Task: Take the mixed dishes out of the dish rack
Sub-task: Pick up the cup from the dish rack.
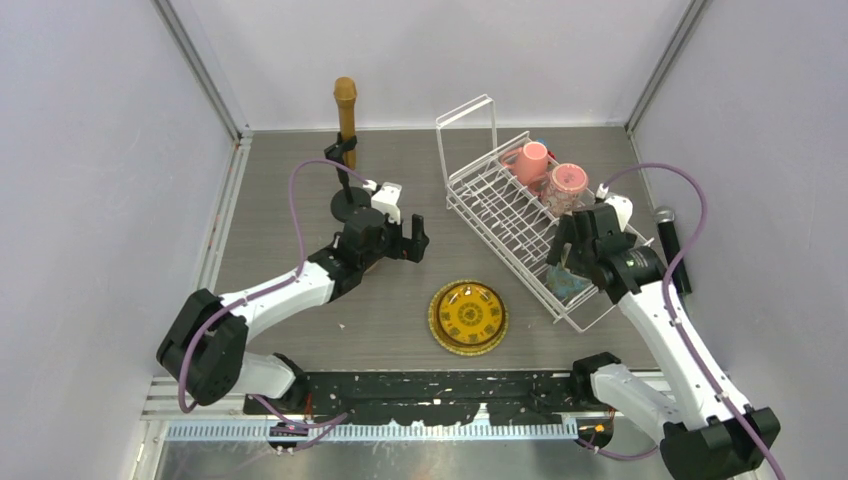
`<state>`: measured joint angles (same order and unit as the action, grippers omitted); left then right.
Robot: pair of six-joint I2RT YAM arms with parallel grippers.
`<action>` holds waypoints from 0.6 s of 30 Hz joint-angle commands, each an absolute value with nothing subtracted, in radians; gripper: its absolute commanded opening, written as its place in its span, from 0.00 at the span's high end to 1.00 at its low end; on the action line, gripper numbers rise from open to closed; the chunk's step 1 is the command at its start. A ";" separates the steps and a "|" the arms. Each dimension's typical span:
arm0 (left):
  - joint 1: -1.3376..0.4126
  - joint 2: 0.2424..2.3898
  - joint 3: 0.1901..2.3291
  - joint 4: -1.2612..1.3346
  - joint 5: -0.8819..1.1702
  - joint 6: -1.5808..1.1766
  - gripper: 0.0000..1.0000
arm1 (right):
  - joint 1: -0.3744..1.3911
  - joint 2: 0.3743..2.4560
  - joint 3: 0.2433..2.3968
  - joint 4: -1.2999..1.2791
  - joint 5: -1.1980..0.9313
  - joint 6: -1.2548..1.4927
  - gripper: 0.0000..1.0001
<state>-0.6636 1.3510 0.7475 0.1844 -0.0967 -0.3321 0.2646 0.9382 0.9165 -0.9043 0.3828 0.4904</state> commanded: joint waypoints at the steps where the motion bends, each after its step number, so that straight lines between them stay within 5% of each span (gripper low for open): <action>1: -0.663 1.319 0.755 0.225 -0.114 -0.325 0.00 | 0.260 0.853 0.986 -0.804 0.441 0.425 1.00; 18: -0.663 1.274 0.780 0.168 -0.081 -0.332 0.00 | 0.260 0.609 0.765 -0.181 0.099 0.346 1.00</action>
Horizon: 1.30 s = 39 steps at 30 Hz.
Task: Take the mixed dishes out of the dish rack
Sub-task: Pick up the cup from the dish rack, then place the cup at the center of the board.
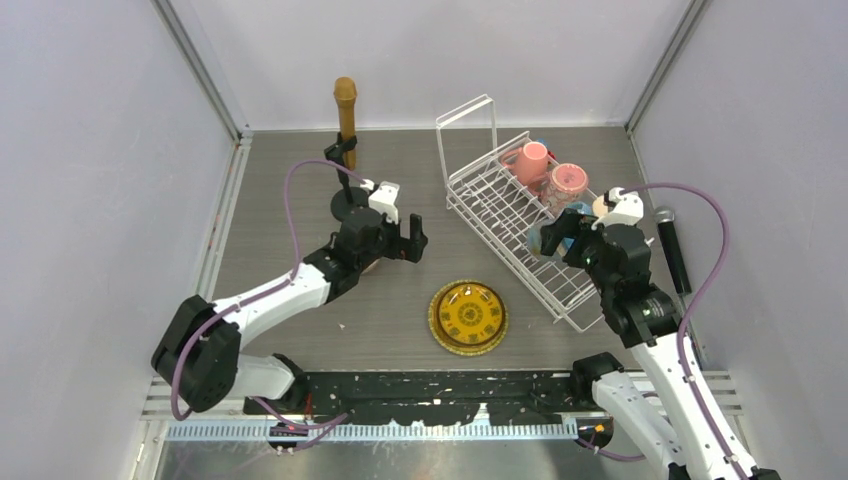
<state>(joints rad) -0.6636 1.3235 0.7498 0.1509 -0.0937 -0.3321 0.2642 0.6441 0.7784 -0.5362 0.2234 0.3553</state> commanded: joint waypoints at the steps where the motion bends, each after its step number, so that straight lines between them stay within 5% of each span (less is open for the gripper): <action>1: -0.663 1.269 0.779 0.170 -0.073 -0.345 0.00 | 0.260 0.610 0.760 -0.145 0.060 0.352 1.00; 11: -0.653 1.206 0.722 0.448 0.229 -0.621 0.00 | 0.260 0.680 0.663 0.214 -0.187 0.554 1.00; 23: -0.612 1.453 0.723 1.046 0.592 -1.069 0.00 | 0.263 0.810 0.649 0.484 -0.415 0.797 1.00; 29: -0.616 1.559 0.752 1.263 0.635 -1.174 0.00 | 0.273 0.825 0.640 0.513 -0.417 0.823 1.00; 39: -0.630 1.531 0.751 1.226 0.615 -1.103 0.00 | 0.305 0.924 0.605 0.633 -0.407 0.903 1.00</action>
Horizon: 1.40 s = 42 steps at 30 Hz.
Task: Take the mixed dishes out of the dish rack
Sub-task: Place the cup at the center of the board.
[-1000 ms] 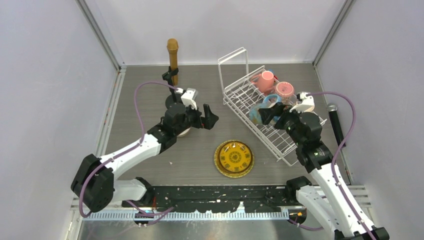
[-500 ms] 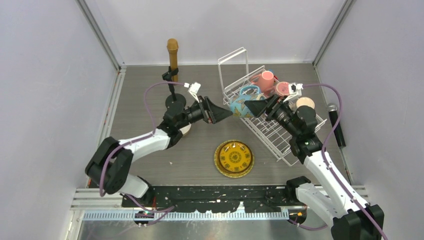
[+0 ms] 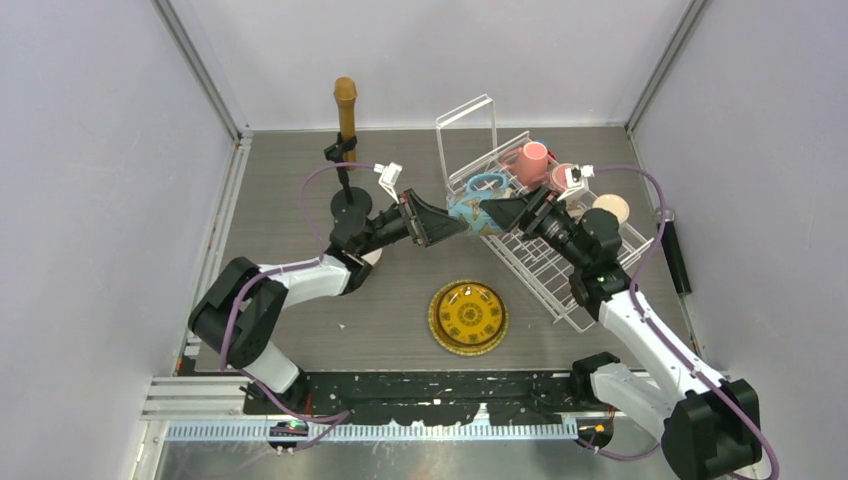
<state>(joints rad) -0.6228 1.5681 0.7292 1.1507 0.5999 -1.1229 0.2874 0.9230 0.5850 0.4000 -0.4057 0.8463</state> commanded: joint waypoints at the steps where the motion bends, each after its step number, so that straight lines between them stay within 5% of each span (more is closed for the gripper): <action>1: -0.632 1.527 0.753 1.217 0.617 -1.098 0.00 | 0.308 0.933 0.603 0.642 -0.403 0.904 1.00; 5: -0.639 1.534 0.769 1.198 0.625 -1.095 0.14 | 0.329 0.963 0.596 0.696 -0.392 0.926 1.00; 13: -0.639 1.565 0.790 1.208 0.620 -1.103 0.75 | 0.354 0.998 0.577 0.741 -0.391 0.955 0.99; 15: -0.639 1.568 0.792 1.211 0.623 -1.105 0.90 | 0.354 0.991 0.575 0.720 -0.384 0.951 0.94; 16: -0.639 1.569 0.792 1.211 0.623 -1.105 0.99 | 0.354 0.986 0.579 0.704 -0.380 0.938 0.80; 17: -0.638 1.567 0.790 1.212 0.624 -1.104 1.00 | 0.354 0.974 0.582 0.659 -0.368 0.930 0.70; 18: -0.638 1.566 0.790 1.212 0.627 -1.102 1.00 | 0.354 0.966 0.589 0.634 -0.362 0.912 0.45; 20: -0.638 1.560 0.785 1.213 0.630 -1.094 1.00 | 0.354 0.941 0.593 0.561 -0.313 0.899 0.15; 22: -0.639 1.552 0.780 1.209 0.632 -1.088 1.00 | 0.354 0.913 0.589 0.516 -0.279 0.888 0.03; 42: -0.627 1.497 0.737 1.236 0.636 -1.068 1.00 | 0.351 0.727 0.542 0.285 -0.030 0.852 0.00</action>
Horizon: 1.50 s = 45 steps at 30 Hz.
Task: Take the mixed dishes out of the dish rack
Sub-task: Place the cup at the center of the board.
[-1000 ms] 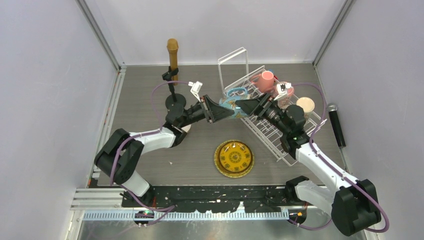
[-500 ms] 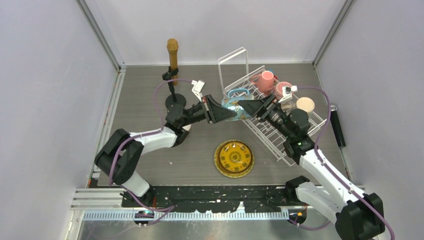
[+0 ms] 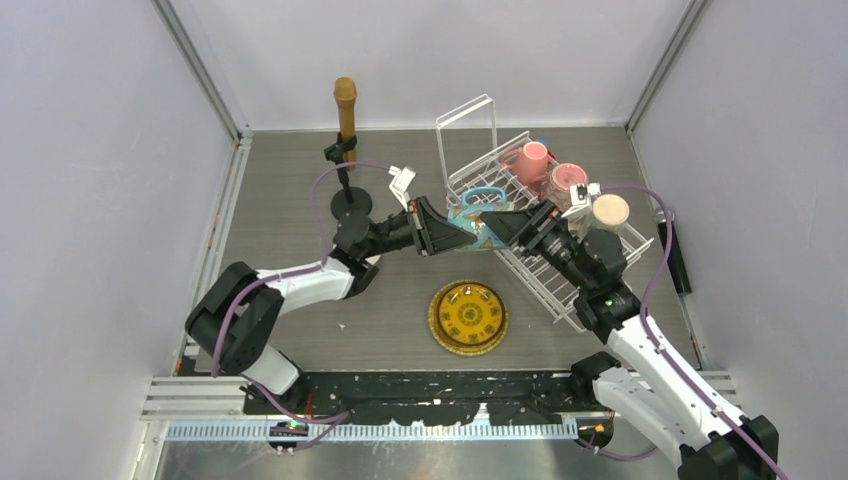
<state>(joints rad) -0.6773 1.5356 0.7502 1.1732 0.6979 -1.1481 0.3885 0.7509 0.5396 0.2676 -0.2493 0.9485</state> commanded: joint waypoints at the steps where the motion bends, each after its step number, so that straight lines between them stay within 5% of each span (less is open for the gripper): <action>1: -0.625 1.504 0.738 1.257 0.646 -1.078 1.00 | 0.351 0.733 0.537 0.296 -0.062 0.860 0.00; 8: -0.597 1.588 0.766 1.432 0.728 -1.208 1.00 | 0.338 0.867 0.584 0.497 -0.510 0.927 0.00; 25: -0.523 1.529 0.737 1.427 0.778 -1.195 1.00 | 0.100 0.869 0.647 0.372 -0.880 1.015 0.00; 38: -0.511 1.483 0.734 1.356 0.800 -1.156 1.00 | 0.033 0.789 0.715 0.080 -0.811 0.799 0.00; 45: -0.520 1.341 0.790 0.701 0.716 -0.824 1.00 | 0.032 0.660 0.746 -0.145 -0.512 0.639 0.00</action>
